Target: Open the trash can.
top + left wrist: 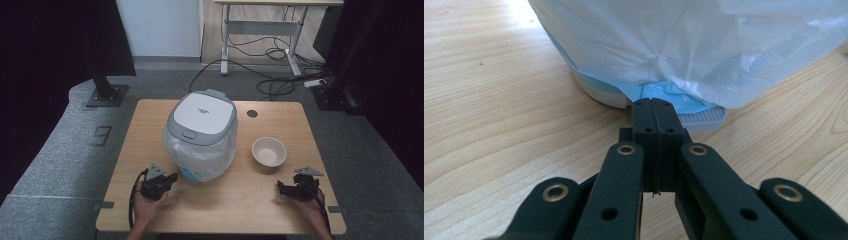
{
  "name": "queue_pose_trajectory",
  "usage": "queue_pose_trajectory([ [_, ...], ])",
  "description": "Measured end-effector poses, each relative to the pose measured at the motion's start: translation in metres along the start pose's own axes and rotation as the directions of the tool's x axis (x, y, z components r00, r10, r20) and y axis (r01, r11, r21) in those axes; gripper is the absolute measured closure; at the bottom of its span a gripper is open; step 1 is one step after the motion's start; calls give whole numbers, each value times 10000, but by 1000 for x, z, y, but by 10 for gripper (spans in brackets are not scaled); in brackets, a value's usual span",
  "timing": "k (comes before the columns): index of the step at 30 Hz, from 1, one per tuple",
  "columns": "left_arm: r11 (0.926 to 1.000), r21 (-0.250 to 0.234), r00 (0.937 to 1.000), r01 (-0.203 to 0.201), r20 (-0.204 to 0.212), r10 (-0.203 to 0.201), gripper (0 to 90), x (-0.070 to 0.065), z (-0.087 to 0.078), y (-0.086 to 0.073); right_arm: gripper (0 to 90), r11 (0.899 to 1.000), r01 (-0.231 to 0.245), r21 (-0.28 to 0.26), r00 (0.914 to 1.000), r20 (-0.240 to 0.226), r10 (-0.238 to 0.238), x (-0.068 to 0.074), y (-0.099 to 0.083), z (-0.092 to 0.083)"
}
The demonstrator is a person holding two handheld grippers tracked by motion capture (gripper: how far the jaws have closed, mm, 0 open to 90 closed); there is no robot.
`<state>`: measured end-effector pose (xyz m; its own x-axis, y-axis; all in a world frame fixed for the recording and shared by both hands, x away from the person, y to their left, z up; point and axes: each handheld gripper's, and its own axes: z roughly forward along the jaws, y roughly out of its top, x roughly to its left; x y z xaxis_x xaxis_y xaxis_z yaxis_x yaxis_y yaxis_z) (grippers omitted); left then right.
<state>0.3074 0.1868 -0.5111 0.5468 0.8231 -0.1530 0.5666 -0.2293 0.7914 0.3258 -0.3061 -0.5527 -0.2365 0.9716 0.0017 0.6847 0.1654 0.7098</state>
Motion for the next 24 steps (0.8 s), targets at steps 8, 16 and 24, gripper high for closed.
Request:
queue_pose_trajectory([
  [8,9994,331,9994,-83,330,72,900,-5,18,6,22,10000,2,2,10000,0,-2,0,0,0],
  [16,9985,543,9991,3,420,-26,900,-7,31,8,23,10000,2,0,10000,1,-2,0,0,0],
  [24,9982,586,9989,101,459,-128,900,-7,39,9,23,10000,-4,-3,10000,15,4,0,0,0],
])
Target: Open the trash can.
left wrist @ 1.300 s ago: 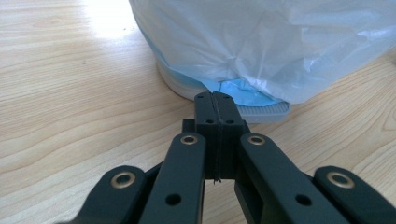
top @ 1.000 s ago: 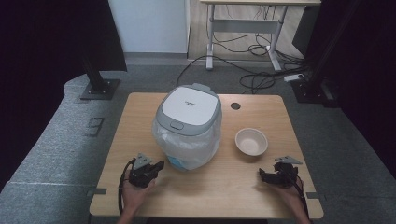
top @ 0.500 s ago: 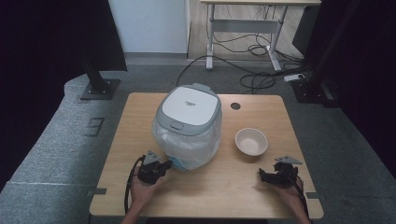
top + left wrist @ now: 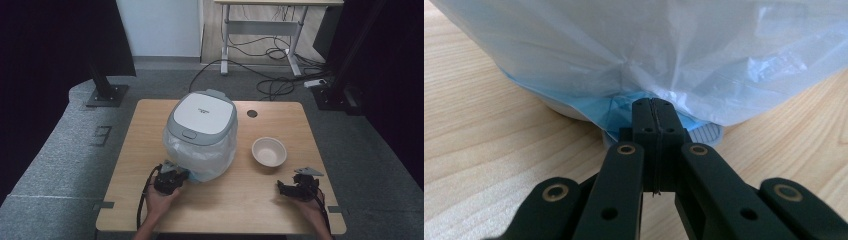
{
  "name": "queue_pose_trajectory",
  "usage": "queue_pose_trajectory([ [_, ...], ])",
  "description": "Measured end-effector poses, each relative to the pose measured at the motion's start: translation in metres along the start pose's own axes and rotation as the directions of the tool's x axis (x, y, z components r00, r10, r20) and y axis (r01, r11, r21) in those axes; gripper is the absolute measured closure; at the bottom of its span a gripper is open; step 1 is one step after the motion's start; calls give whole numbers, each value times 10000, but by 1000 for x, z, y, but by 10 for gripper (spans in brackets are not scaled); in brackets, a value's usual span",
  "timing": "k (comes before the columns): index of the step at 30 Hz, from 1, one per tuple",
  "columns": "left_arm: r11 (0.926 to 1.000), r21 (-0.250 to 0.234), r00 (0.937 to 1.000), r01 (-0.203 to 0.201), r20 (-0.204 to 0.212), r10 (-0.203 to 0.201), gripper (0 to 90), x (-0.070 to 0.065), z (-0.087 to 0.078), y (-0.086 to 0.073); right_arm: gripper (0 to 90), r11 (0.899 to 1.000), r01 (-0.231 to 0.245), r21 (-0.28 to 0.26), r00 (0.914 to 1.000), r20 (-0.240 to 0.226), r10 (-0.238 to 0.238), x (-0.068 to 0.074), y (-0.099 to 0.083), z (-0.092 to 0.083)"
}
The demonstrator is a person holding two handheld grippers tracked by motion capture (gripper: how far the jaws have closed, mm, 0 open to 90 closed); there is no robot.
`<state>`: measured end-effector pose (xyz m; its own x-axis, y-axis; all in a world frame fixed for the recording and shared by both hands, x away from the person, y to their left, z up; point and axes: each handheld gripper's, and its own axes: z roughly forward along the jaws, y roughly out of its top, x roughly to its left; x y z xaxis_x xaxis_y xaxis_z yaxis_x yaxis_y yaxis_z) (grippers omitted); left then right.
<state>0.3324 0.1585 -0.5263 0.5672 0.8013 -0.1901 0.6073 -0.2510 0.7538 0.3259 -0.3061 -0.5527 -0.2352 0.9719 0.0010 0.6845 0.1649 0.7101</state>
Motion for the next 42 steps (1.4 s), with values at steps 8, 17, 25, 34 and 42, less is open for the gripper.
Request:
queue_pose_trajectory([
  [8,9998,85,9997,-152,-185,153,900,-2,3,-1,24,10000,-28,-7,10000,21,28,0,0,0],
  [17,9992,287,9978,-295,-579,311,900,-7,5,-1,25,10000,-40,-11,10000,46,40,0,0,0],
  [25,9971,510,9957,-557,-714,593,900,-8,8,-2,25,10000,-37,-12,10000,45,37,0,0,0],
  [34,9956,729,9957,-597,-663,645,900,-6,13,-4,25,10000,-35,-11,10000,44,35,0,0,0],
  [42,9956,724,9959,-594,-644,641,900,-6,13,-4,25,10000,-38,-13,10000,45,38,0,0,0],
])
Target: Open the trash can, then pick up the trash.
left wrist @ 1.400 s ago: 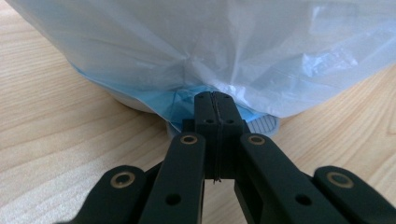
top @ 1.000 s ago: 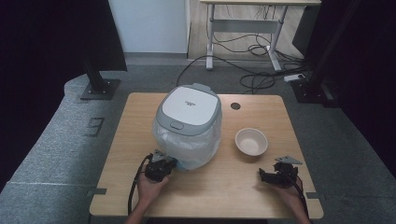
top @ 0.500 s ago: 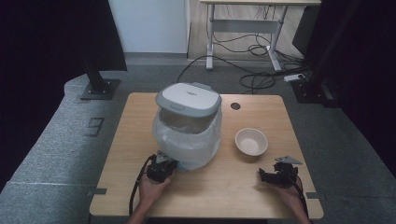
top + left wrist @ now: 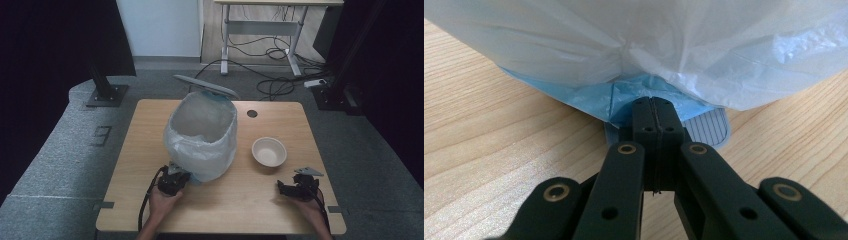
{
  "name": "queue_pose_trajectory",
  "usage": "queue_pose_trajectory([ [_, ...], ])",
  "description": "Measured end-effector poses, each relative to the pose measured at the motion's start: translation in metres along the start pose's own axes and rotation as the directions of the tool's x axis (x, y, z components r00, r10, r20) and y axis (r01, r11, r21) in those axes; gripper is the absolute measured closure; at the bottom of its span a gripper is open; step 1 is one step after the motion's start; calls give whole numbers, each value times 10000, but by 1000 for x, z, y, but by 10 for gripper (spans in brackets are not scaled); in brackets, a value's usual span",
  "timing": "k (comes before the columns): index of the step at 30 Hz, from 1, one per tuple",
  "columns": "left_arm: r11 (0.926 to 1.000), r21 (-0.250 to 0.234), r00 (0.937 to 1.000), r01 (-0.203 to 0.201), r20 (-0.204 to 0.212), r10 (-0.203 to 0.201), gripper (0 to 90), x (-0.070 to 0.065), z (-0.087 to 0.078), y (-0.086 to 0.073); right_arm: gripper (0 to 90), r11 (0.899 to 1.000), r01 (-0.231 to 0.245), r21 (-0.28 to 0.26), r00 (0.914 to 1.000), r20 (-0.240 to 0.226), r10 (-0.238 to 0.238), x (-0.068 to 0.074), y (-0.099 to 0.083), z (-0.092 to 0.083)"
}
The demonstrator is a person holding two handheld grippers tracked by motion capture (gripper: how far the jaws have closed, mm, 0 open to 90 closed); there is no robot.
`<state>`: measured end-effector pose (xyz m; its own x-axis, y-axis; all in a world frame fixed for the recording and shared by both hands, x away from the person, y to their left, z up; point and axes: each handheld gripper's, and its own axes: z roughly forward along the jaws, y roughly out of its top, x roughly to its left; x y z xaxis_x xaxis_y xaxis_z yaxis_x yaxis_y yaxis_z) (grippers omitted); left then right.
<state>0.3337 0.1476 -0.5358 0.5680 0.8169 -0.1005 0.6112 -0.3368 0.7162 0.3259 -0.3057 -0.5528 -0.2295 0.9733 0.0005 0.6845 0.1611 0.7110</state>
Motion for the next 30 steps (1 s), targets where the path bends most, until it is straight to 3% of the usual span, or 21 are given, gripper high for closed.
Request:
queue_pose_trajectory([
  [11,10000,-59,10000,31,-7,-31,900,0,0,-1,26,10000,4,4,10000,-6,-4,0,0,0],
  [14,9999,-112,10000,93,26,-93,900,0,0,-1,73,10000,43,16,10000,-61,-43,-1,1,-1],
  [18,9999,-109,9999,105,53,-104,900,1,0,-1,123,9997,-247,-29,9997,-93,247,-5,3,-4],
  [30,9999,-88,10000,69,35,-69,900,1,0,-1,140,9933,-430,-1070,9984,-416,388,-6,20,-24],
])
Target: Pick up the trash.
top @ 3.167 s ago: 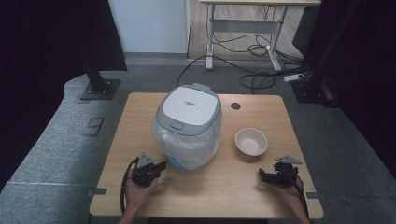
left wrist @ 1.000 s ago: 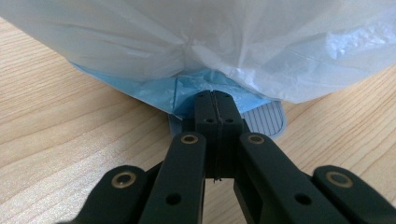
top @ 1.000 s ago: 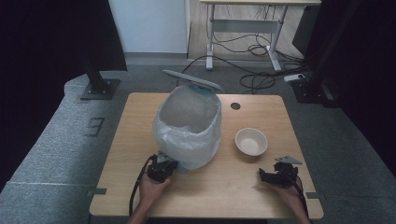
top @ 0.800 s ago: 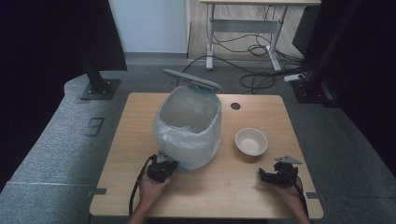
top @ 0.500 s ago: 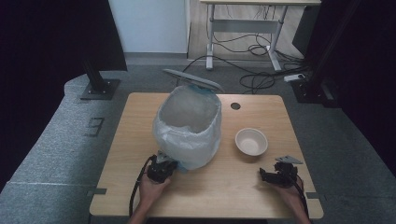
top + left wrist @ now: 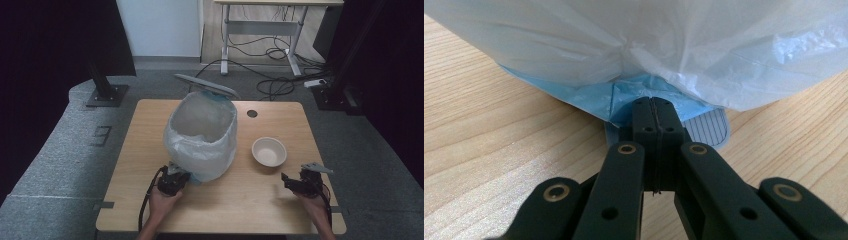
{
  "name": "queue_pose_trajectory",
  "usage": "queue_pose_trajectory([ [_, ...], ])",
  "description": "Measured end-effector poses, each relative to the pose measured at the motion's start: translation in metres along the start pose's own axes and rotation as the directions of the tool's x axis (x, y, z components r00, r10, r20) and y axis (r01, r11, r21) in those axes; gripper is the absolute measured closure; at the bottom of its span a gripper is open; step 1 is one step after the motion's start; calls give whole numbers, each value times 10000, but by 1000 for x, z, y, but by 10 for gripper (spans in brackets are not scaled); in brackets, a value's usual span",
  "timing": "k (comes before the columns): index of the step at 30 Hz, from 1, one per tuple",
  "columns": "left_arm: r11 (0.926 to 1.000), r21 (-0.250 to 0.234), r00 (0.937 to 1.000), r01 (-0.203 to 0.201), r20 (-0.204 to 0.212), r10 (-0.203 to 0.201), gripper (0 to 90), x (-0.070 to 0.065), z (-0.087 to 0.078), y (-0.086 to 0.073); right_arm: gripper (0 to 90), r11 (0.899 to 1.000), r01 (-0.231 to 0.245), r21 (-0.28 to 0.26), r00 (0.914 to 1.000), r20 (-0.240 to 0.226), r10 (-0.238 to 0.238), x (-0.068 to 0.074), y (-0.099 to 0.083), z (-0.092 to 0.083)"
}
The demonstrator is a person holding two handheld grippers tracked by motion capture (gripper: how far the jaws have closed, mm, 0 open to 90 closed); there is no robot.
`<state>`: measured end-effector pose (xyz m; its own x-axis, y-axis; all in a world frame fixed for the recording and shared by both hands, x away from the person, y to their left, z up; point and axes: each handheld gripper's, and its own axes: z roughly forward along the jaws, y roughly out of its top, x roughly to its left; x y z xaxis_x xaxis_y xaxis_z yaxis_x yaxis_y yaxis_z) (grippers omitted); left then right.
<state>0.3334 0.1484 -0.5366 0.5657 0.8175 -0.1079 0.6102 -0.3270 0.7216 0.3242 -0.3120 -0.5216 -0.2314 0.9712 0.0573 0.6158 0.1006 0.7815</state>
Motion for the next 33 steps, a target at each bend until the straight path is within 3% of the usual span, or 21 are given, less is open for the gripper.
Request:
queue_pose_trajectory([
  [15,10000,38,10000,-34,68,34,900,1,0,0,172,9994,-69,-339,10000,36,70,0,17,6],
  [33,10000,32,9999,-83,78,83,900,1,0,0,188,9990,42,-443,10000,78,-39,4,51,29],
])
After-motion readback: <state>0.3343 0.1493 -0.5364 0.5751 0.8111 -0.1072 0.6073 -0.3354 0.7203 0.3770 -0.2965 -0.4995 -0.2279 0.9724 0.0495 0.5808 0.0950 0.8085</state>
